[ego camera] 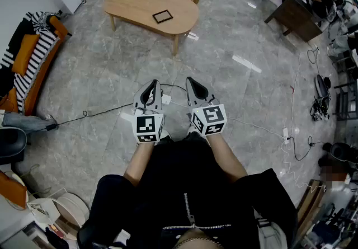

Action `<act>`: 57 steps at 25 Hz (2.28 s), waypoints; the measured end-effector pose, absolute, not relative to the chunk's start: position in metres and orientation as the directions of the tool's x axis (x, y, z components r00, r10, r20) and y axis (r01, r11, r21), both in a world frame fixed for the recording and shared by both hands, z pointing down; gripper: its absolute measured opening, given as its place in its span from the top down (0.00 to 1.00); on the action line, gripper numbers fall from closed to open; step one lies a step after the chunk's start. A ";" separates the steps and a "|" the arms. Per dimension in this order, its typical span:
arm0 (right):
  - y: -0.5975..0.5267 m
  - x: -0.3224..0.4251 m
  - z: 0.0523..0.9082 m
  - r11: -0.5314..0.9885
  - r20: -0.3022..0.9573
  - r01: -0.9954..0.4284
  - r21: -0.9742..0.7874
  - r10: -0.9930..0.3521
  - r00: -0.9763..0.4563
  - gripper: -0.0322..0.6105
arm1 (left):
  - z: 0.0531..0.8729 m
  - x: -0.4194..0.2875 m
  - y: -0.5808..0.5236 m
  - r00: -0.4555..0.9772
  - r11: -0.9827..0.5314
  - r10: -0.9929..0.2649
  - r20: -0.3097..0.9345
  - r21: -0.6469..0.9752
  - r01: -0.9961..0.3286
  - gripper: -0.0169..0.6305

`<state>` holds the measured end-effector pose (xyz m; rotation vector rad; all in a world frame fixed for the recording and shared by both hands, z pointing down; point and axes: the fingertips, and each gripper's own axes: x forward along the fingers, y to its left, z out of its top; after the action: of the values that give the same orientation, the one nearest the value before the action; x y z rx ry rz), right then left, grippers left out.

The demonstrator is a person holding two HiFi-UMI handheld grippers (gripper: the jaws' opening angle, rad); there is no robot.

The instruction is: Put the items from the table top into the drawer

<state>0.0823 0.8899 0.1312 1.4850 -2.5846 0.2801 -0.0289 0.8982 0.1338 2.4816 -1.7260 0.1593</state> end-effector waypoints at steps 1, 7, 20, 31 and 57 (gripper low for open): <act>0.890 0.079 0.131 0.497 0.219 -0.863 -0.084 -0.836 -0.503 0.94 | 0.134 -0.030 0.898 0.348 -0.346 -0.926 0.149 0.036 -0.937 0.95; 0.889 0.076 0.125 0.468 0.172 -0.880 -0.080 -0.863 -0.475 0.94 | 0.141 -0.035 0.897 0.359 -0.358 -0.918 0.167 0.040 -0.933 0.95; 0.910 0.082 0.131 0.392 0.212 -0.909 -0.145 -0.885 -0.415 0.94 | 0.153 -0.044 0.901 0.403 -0.400 -0.892 0.206 0.056 -0.915 0.95; 0.873 0.114 0.154 0.338 0.240 -0.916 -0.215 -0.891 -0.385 0.94 | 0.160 -0.016 0.866 0.419 -0.421 -0.878 0.232 0.040 -0.906 0.95; 0.659 0.133 0.143 0.544 0.242 -0.815 -0.200 -0.779 -0.579 0.94 | 0.152 0.036 0.656 0.316 -0.327 -0.904 0.290 0.011 -0.945 0.95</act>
<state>0.1334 0.6590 0.1430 1.3741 -2.6498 0.4429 0.0355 0.6561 0.1524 2.3979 -1.7053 0.3457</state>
